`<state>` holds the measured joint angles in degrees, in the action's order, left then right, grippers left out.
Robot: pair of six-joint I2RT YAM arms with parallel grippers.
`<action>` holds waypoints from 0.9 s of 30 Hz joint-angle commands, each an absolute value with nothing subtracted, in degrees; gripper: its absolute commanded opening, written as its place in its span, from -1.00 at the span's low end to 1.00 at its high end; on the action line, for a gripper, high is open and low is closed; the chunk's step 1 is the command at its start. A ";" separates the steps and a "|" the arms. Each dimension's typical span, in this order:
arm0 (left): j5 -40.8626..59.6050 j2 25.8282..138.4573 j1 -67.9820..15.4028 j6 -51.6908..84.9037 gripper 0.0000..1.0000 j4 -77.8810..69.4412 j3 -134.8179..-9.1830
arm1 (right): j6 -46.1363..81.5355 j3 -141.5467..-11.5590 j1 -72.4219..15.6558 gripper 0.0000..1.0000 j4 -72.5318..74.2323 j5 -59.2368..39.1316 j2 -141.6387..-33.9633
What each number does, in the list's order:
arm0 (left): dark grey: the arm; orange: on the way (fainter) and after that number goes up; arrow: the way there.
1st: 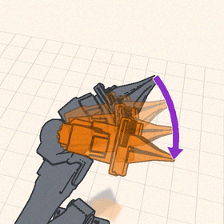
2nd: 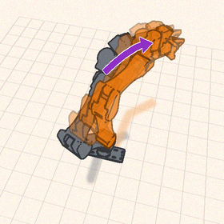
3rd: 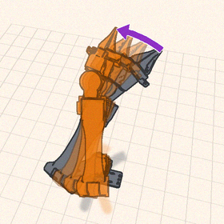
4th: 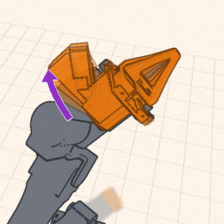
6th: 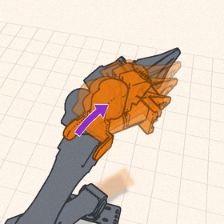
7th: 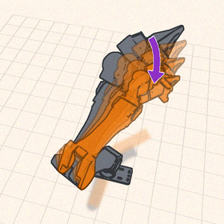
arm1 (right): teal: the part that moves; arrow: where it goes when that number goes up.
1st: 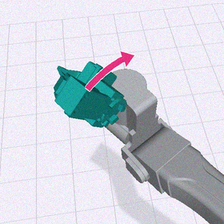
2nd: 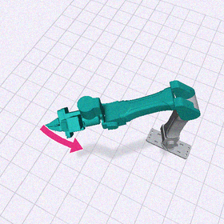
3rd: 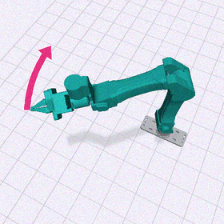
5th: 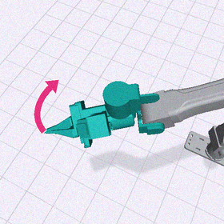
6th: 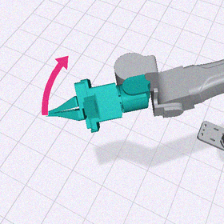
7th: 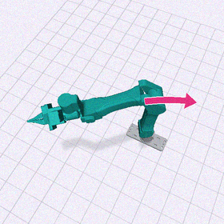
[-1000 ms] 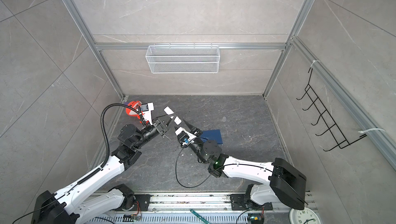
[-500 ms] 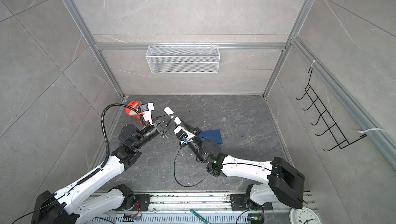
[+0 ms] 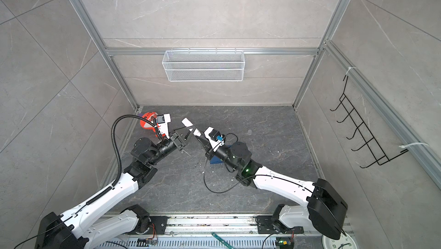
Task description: Place the letter into the envelope and seal it
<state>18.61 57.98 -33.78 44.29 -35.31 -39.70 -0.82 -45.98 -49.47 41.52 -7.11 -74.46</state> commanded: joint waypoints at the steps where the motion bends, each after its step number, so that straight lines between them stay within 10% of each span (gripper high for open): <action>1: 25.66 56.71 -34.29 39.24 -1.00 -36.30 -41.26 | 22.21 -51.73 -45.23 -0.98 39.05 -23.78 -74.10; 14: 26.46 56.07 -34.32 36.77 -1.00 -34.97 -41.84 | 35.97 -52.77 -41.58 -0.80 46.74 -32.93 -77.64; 21: 23.48 56.23 -34.35 37.33 -1.00 -33.82 -41.75 | 5.46 -53.28 -47.49 0.19 25.31 -20.06 -70.02; 27: 21.28 56.90 -34.35 39.60 -1.00 -33.80 -41.92 | -13.04 -46.05 -53.19 0.39 30.30 0.26 -65.11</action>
<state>22.39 56.84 -34.26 39.16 -32.45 -40.38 0.69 -49.17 -51.59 28.51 -12.12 -66.83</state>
